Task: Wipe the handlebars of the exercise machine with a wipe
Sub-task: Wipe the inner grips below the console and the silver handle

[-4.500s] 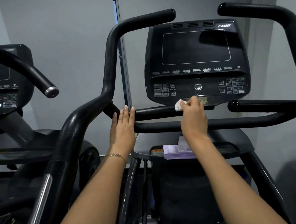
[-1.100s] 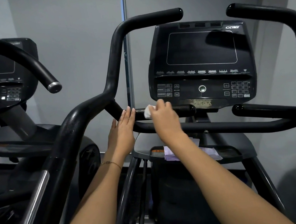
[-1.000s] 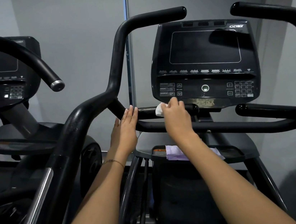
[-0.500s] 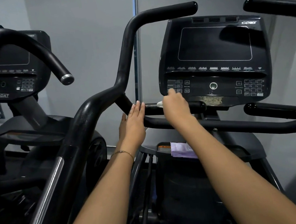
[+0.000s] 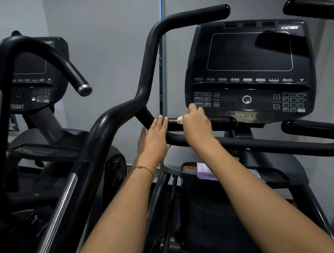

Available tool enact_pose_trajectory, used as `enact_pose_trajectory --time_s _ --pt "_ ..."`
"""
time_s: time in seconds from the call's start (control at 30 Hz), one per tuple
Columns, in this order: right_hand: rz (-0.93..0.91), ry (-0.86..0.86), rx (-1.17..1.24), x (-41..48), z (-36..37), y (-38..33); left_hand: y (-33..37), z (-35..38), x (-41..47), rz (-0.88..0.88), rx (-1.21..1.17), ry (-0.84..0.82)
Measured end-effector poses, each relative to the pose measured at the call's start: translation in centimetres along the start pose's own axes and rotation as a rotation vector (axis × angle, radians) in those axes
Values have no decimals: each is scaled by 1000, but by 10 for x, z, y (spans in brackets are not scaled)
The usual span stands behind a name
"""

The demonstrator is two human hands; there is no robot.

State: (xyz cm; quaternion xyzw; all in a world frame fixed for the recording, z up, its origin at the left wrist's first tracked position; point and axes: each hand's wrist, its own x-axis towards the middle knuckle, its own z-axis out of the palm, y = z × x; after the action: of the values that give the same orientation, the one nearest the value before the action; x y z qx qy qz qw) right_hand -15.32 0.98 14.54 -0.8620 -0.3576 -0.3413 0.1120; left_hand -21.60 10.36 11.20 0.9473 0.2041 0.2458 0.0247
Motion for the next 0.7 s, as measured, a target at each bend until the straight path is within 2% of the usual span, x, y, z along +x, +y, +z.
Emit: enact_pose_trajectory --time_s 0.07,0.17,0.23,0.33,0.47,0.6,0.63,0.7 --pt "-89 -3 -24 -3 3 9 0 -3 0 -7 23 -21" --pt "-4 -59 28 7 -8 28 7 -15 1 -32 106 -85" --pt "112 -69 302 11 -14 37 18 -30 -7 -119 211 -186" --pt "193 72 790 -13 -21 26 35 -69 -38 -163 325 -278" --pt "178 188 1080 -60 -30 -19 21 -126 -94 -110 311 -98" --pt "-5 235 1104 -90 -39 -75 -20 -144 -155 -110 142 335" --pt "-65 245 1087 -93 -42 -87 -29 -144 -168 -137 102 368" --pt "-192 249 1050 -95 -51 -108 -43 -142 -184 -253 43 270"
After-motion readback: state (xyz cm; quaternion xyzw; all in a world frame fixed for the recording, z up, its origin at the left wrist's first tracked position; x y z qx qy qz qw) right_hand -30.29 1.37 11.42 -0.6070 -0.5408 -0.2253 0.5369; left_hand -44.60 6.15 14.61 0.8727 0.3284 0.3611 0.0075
